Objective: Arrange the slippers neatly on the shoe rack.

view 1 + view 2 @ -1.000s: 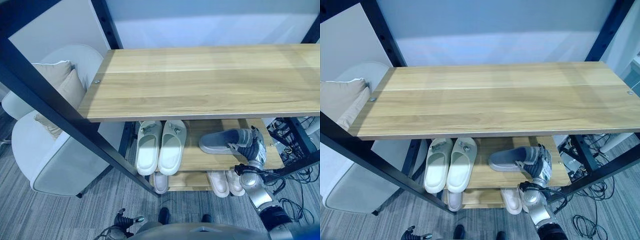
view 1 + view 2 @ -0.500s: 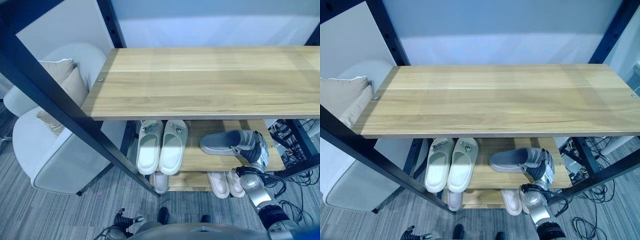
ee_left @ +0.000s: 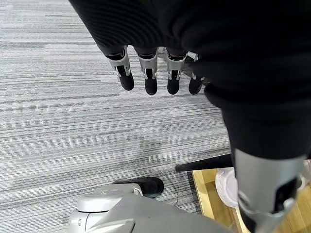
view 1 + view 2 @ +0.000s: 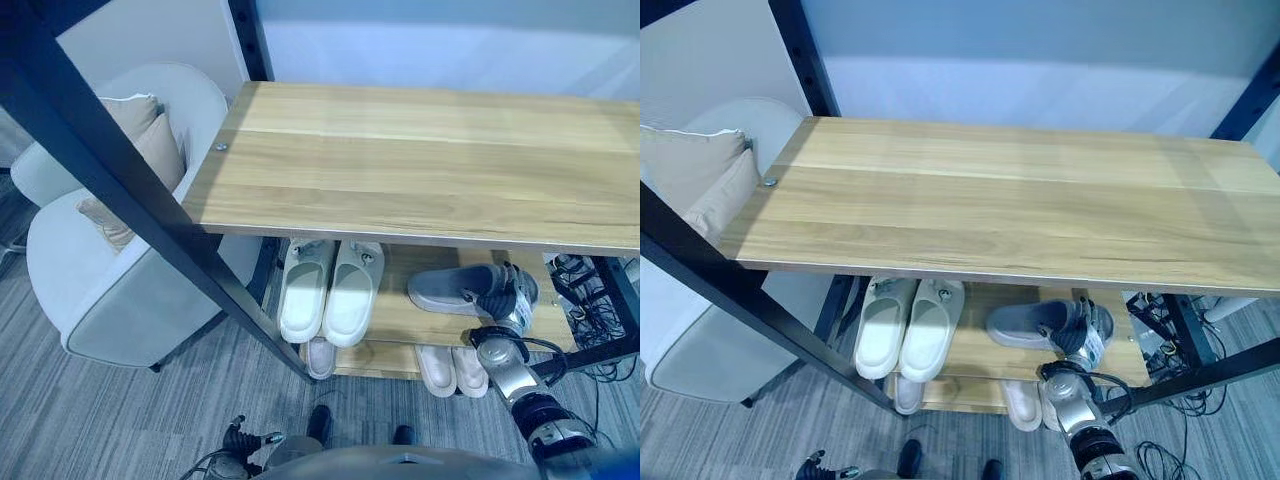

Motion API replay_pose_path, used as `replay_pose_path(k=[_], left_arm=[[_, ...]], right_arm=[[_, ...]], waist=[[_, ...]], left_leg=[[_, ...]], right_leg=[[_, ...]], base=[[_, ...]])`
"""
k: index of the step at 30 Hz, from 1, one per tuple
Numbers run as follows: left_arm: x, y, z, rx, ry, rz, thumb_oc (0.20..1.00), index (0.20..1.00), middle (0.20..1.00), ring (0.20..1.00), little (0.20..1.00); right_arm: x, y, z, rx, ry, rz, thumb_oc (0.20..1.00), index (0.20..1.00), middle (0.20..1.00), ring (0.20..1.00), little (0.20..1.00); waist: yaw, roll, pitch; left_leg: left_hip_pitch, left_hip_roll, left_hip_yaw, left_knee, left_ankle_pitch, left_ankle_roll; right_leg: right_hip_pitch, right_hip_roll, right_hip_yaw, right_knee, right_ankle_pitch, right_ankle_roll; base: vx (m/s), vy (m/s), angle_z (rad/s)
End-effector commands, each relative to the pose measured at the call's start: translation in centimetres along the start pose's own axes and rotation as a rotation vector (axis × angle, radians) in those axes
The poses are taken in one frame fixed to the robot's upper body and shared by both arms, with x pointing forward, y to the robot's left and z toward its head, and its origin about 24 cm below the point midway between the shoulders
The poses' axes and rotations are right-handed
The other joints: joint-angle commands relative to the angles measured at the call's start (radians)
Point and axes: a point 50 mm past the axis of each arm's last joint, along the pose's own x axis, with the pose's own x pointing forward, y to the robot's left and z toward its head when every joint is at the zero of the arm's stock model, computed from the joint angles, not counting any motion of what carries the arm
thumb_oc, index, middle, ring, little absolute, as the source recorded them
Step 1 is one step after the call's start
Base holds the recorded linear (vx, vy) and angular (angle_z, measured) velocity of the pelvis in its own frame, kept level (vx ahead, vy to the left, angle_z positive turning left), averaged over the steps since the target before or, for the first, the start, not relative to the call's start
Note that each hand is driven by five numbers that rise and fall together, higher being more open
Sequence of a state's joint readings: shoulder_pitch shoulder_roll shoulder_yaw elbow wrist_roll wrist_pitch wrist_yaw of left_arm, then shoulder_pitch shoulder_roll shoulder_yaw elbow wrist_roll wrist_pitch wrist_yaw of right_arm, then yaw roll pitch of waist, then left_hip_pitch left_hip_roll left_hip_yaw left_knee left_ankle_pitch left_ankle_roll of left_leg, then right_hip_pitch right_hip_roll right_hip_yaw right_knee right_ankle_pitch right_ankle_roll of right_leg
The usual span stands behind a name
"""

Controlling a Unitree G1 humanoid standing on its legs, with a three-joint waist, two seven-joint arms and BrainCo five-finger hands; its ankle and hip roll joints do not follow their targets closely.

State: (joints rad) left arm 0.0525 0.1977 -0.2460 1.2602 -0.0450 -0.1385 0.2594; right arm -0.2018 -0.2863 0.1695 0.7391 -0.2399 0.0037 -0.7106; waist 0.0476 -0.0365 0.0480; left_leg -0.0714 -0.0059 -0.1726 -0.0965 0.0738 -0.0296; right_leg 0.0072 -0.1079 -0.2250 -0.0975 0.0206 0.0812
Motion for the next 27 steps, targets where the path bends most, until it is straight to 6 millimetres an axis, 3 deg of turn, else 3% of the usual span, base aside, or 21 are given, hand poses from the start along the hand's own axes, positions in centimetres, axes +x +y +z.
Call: replay_pose_path(k=[1,6,10,13,18,23,27], left_arm=[[-0.1,-3.0,2.0,0.104,-0.051,-0.101,1.000,1.000,1.000,1.000,1.000],[0.0,-2.8,2.6,0.097,-0.066,-0.094,1.000,1.000,1.000,1.000,1.000],[0.0,-2.8,2.6,0.089,-0.065,-0.090,1.000,1.000,1.000,1.000,1.000],[0.0,-2.8,2.3,0.090,-0.065,-0.087,1.000,1.000,1.000,1.000,1.000],[0.0,-2.1,2.0,0.095,-0.069,-0.075,1.000,1.000,1.000,1.000,1.000],[0.1,-1.5,1.1,0.082,-0.034,-0.077,1.000,1.000,1.000,1.000,1.000],[0.0,-1.3,0.4,0.060,-0.007,-0.088,1.000,1.000,1.000,1.000,1.000]], right_arm=[[0.4,0.2,-0.4,-0.081,0.012,0.064,0.200,0.200,0.200,0.200,0.200],[0.0,0.7,-1.1,-0.123,0.023,0.093,0.200,0.200,0.200,0.200,0.200],[0.2,-0.3,-1.0,-0.169,-0.034,0.059,0.200,0.200,0.200,0.200,0.200],[0.7,-1.8,0.7,-0.179,-0.167,-0.007,0.200,0.200,0.200,0.200,0.200],[1.0,-4.5,6.1,-0.047,-0.480,-0.022,0.200,0.200,0.200,0.200,0.200],[0.1,-5.8,8.4,0.151,-0.595,0.095,0.200,0.200,0.200,0.200,0.200],[-0.6,-6.5,8.8,0.271,-0.619,0.195,0.200,0.200,0.200,0.200,0.200]], waist=[[0.030,-0.008,0.040],[0.034,-0.015,0.041],[0.027,-0.020,0.040],[0.018,-0.017,0.038],[0.008,-0.018,0.025],[0.005,-0.017,0.005],[0.000,-0.011,-0.009]], left_leg=[[0.013,-0.019,0.029,0.009,-0.106,0.002],[0.001,-0.022,0.021,0.009,-0.103,0.003],[0.006,-0.024,0.020,0.009,-0.108,0.004],[0.018,-0.022,0.026,0.009,-0.112,0.004],[0.041,-0.014,0.039,0.009,-0.117,0.002],[0.068,-0.008,0.049,0.009,-0.121,0.001],[0.085,-0.004,0.056,0.009,-0.124,0.000]], right_leg=[[0.034,-0.039,0.001,0.010,-0.039,0.065],[0.029,-0.042,-0.007,0.010,-0.036,0.066],[0.031,-0.043,-0.007,0.010,-0.035,0.066],[0.038,-0.045,-0.002,0.010,-0.035,0.068],[0.060,-0.045,0.000,0.010,-0.037,0.067],[0.080,-0.041,0.009,0.015,-0.041,0.064],[0.091,-0.039,0.013,0.019,-0.046,0.062]], base=[[-0.01,0.018,0.05],[0.00,0.000,0.00],[0.00,0.006,0.02],[0.00,0.000,0.00],[-0.02,-0.017,-0.03],[-0.02,-0.040,-0.01],[-0.03,-0.033,-0.06]])
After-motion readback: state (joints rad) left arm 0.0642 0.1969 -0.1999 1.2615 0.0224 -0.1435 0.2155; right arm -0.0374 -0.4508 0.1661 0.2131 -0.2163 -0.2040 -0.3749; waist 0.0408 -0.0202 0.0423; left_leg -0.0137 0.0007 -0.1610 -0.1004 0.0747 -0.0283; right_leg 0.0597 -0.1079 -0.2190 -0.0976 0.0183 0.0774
